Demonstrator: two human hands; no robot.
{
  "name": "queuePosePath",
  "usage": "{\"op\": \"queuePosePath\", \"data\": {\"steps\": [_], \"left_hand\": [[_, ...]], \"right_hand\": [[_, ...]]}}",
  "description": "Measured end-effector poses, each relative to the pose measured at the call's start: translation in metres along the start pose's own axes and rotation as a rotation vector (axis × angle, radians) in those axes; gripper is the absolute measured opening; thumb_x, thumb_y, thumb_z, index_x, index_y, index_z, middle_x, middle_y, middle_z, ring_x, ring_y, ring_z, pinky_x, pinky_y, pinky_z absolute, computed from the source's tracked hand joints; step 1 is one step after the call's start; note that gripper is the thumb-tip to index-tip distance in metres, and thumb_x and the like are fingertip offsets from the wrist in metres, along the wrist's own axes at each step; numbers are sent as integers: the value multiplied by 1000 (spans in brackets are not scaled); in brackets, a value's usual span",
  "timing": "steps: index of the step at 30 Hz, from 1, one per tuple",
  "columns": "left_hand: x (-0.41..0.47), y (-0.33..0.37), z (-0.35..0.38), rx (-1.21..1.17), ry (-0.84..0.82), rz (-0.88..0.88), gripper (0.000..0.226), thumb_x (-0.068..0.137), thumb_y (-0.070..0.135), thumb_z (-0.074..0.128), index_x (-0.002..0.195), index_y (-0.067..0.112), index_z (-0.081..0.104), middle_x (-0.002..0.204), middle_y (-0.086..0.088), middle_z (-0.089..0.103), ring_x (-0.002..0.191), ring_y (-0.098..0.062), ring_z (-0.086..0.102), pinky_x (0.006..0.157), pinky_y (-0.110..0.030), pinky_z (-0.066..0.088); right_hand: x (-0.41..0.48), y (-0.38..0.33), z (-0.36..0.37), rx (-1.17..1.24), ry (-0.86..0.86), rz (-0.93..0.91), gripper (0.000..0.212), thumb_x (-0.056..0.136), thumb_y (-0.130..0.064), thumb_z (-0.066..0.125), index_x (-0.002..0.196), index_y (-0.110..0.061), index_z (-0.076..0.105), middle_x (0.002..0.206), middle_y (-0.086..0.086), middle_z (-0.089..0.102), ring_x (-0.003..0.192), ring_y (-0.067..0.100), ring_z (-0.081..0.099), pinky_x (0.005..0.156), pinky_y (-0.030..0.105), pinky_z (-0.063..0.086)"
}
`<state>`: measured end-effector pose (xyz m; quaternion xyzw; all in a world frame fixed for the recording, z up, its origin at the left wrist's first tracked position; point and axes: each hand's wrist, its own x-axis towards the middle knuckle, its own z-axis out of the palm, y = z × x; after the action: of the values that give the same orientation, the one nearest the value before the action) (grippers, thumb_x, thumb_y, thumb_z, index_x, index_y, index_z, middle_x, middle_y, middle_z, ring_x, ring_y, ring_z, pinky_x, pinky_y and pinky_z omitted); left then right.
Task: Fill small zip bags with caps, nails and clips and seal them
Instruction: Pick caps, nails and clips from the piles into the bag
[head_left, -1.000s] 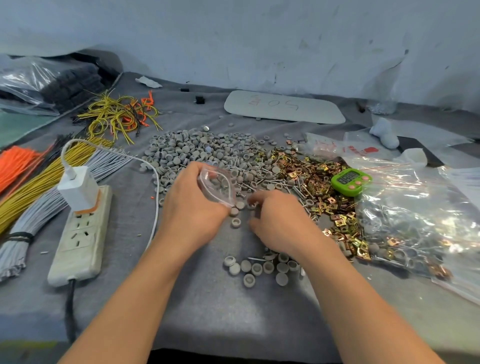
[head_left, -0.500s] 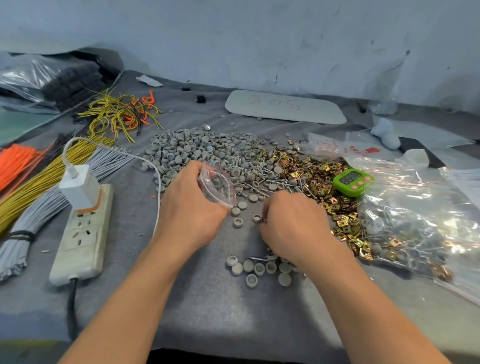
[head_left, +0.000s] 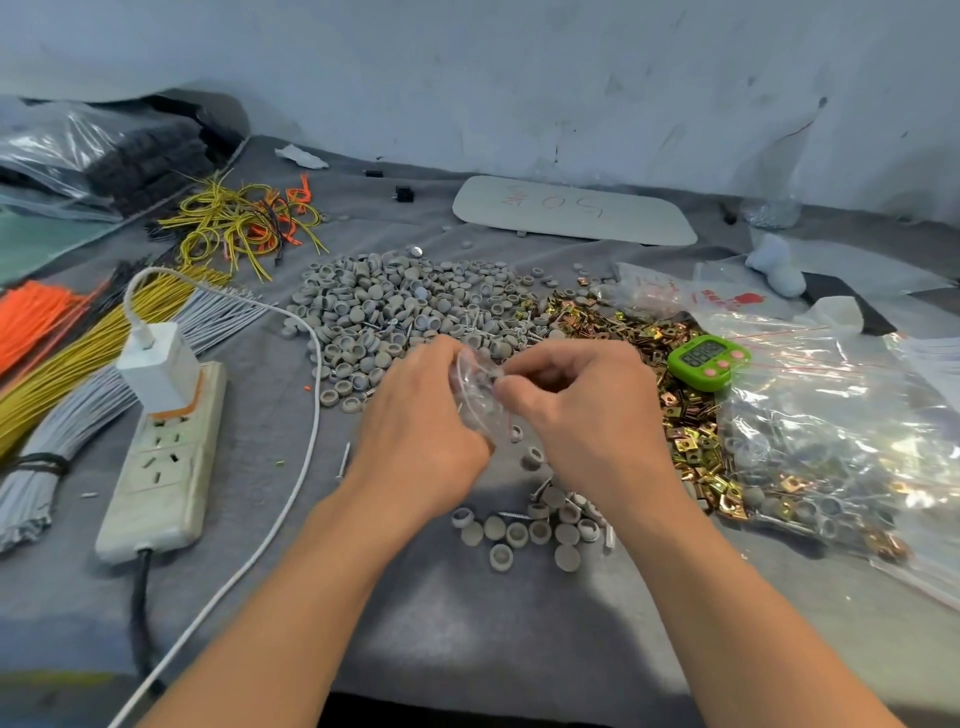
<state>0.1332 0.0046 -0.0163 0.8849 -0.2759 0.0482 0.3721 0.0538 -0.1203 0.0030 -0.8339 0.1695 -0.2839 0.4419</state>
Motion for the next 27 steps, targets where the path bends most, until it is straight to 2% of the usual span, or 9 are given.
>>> {"op": "queuePosePath", "data": {"steps": [3, 6, 9, 12, 14, 15, 18, 23, 27], "left_hand": [[-1, 1, 2, -25, -18, 36, 28, 75, 31, 72, 86, 37, 48, 86, 14, 56, 76, -5, 53, 55, -26, 32], [-2, 1, 4, -35, -29, 20, 28, 74, 35, 72, 86, 36, 47, 84, 15, 57, 73, -1, 51, 54, -25, 31], [1, -2, 2, -76, 7, -58, 36, 70, 31, 81, 93, 37, 53, 88, 15, 61, 75, -3, 56, 56, -25, 34], [5, -11, -5, -141, 98, -167, 41, 68, 29, 84, 99, 37, 57, 94, 14, 64, 84, -8, 59, 62, -25, 40], [7, -17, -10, -175, 169, -231, 40, 69, 28, 84, 96, 37, 56, 95, 13, 65, 83, -6, 58, 63, -25, 40], [8, -20, -13, -185, 209, -255, 38, 71, 28, 83, 97, 37, 56, 96, 13, 65, 84, -7, 59, 63, -27, 39], [11, -29, -22, -177, 331, -274, 38, 74, 28, 82, 103, 34, 58, 102, 9, 65, 94, -18, 61, 73, -32, 41], [15, -31, -29, -124, 381, -259, 42, 73, 28, 83, 107, 28, 57, 105, 4, 62, 100, -25, 59, 80, -37, 43], [14, -34, -30, -98, 367, -237, 37, 76, 29, 80, 104, 27, 56, 103, 4, 62, 98, -24, 57, 78, -40, 44]], "right_hand": [[3, 0, 8, -106, -130, 22, 8, 79, -21, 84, 77, -30, 83, 50, -19, 62, 43, -1, 54, 42, 11, 37], [7, 1, 14, -82, -174, 45, 8, 81, -23, 79, 80, -29, 84, 53, -20, 64, 49, -1, 55, 48, 10, 36], [13, 3, 13, 111, -92, 95, 11, 85, -22, 79, 77, -29, 84, 65, -12, 73, 54, 3, 60, 53, 21, 50], [25, 10, 18, 106, 67, 143, 18, 90, -24, 75, 73, -28, 79, 67, -14, 74, 53, 2, 64, 50, 13, 50], [34, 16, 29, -56, 23, 141, 12, 95, -26, 69, 92, -31, 79, 92, -14, 79, 71, 1, 70, 67, 16, 58], [38, 19, 36, -179, -44, 122, 19, 97, -27, 67, 113, -29, 77, 113, -10, 77, 92, 7, 73, 87, 28, 60], [50, 24, 63, -457, -273, 59, 64, 99, -42, 62, 157, -26, 41, 160, 2, 45, 149, 29, 35, 124, 51, 30], [65, 22, 96, -657, -424, -6, 78, 98, -59, 52, 164, -33, 19, 173, 9, 13, 158, 36, 11, 126, 51, 11], [65, 13, 104, -689, -302, -55, 54, 98, -38, 56, 150, -31, 43, 150, 9, 45, 140, 36, 40, 113, 51, 30]]}}
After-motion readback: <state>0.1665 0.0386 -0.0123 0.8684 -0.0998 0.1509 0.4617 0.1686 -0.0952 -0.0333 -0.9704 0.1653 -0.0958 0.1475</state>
